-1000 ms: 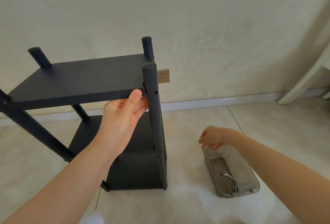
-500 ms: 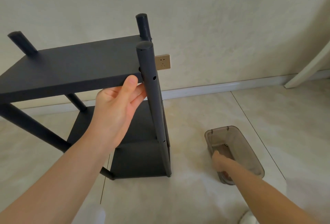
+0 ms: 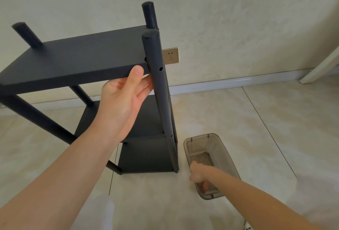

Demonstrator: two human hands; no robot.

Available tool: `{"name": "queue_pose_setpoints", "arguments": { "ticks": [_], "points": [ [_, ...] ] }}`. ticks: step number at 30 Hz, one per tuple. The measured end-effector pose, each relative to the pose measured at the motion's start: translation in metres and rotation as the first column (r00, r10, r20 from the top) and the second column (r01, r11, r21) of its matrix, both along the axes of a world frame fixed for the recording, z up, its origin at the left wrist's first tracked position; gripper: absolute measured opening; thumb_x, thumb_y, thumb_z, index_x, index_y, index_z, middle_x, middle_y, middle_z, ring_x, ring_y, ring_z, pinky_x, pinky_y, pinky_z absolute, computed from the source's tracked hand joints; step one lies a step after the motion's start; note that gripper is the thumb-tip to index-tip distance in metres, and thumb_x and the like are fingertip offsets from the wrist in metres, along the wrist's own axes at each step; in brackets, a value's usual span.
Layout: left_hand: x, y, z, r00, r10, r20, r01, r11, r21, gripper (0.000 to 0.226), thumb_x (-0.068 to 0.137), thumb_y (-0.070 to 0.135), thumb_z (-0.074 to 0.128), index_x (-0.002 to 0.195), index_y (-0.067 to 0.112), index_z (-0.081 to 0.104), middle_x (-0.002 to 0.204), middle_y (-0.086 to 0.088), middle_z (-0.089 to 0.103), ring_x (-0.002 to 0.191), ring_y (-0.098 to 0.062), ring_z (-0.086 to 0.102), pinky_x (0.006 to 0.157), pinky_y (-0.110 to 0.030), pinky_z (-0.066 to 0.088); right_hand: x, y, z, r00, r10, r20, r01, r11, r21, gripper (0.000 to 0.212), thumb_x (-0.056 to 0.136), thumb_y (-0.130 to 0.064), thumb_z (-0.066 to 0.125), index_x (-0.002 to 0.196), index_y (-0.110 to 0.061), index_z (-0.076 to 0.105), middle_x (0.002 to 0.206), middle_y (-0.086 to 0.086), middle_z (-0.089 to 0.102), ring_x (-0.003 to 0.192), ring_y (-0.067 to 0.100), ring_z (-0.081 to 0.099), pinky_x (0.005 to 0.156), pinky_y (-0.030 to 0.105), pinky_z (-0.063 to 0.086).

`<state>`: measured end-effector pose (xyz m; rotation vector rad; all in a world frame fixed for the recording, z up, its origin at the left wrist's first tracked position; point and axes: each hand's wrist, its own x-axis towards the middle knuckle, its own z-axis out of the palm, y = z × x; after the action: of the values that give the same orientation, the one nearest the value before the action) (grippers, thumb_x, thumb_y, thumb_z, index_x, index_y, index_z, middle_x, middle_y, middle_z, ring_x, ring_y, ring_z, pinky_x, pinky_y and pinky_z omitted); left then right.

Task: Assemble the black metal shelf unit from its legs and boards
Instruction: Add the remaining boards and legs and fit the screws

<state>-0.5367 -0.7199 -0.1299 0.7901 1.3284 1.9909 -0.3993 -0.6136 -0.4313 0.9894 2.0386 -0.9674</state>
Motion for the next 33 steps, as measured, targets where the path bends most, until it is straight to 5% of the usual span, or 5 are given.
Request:
{"name": "queue_pose_setpoints", "arguments": {
  "ticks": [5,12,18,23,33],
  "points": [
    [0.0,0.0,0.002,0.999,0.033,0.006,-0.033,0.999,-0.037,0.032,0.081,0.035,0.062,0.104,0.013,0.066,0.112,0.003,0.076,0.109,-0.013,0.071,0.078,-0.018,0.056,-0.004,-0.006,-0.006,0.999,0.034,-0.033,-0.036,0.997,-0.074,0.047,0.1,-0.021,0.052,0.138,0.002,0.038,0.126,0.016,0.056,0.103,0.026,0.06,0.078,0.031,0.046],
    [0.0,0.001,0.0,0.999,0.045,0.006,-0.044,0.997,-0.062,0.034,0.08,0.038,0.062,0.105,0.014,0.064,0.116,0.002,0.075,0.112,-0.014,0.07,0.084,-0.022,0.057,0.014,0.048,-0.002,0.904,-0.407,-0.128,0.374,0.9,-0.223,0.02,0.102,-0.023,0.048,0.102,-0.005,0.057,0.091,0.006,0.067,0.075,0.021,0.068,0.067,0.03,0.058],
    [0.0,0.001,-0.003,0.999,0.03,-0.031,-0.031,0.999,-0.036,0.033,0.084,0.037,0.06,0.108,0.015,0.064,0.124,-0.002,0.072,0.118,-0.018,0.067,0.097,-0.03,0.054,0.028,0.048,-0.028,0.988,-0.14,0.071,0.139,0.99,0.025,0.015,0.097,-0.006,0.05,0.082,-0.005,0.054,0.118,0.022,0.064,0.1,0.032,0.067,0.06,0.027,0.049],
    [-0.003,-0.001,-0.003,0.998,0.01,-0.058,-0.012,0.999,-0.042,0.032,0.084,0.041,0.062,0.108,0.019,0.067,0.124,0.0,0.071,0.121,-0.019,0.065,0.099,-0.031,0.054,0.02,0.024,-0.075,0.975,0.025,0.222,-0.05,0.993,0.106,0.045,0.101,-0.012,0.045,0.145,-0.003,0.041,0.124,0.013,0.049,0.104,0.027,0.053,0.083,0.028,0.041],
    [-0.006,-0.002,-0.004,0.998,-0.021,-0.058,0.018,0.999,-0.044,0.023,0.081,0.045,0.067,0.092,0.028,0.076,0.125,0.003,0.071,0.123,-0.018,0.064,0.1,-0.032,0.053,0.02,0.009,-0.1,0.983,-0.023,0.185,-0.022,0.971,0.237,0.055,0.1,-0.011,0.038,0.153,-0.005,0.024,0.153,0.011,0.039,0.13,0.031,0.048,0.104,0.037,0.042]
  ]
}}
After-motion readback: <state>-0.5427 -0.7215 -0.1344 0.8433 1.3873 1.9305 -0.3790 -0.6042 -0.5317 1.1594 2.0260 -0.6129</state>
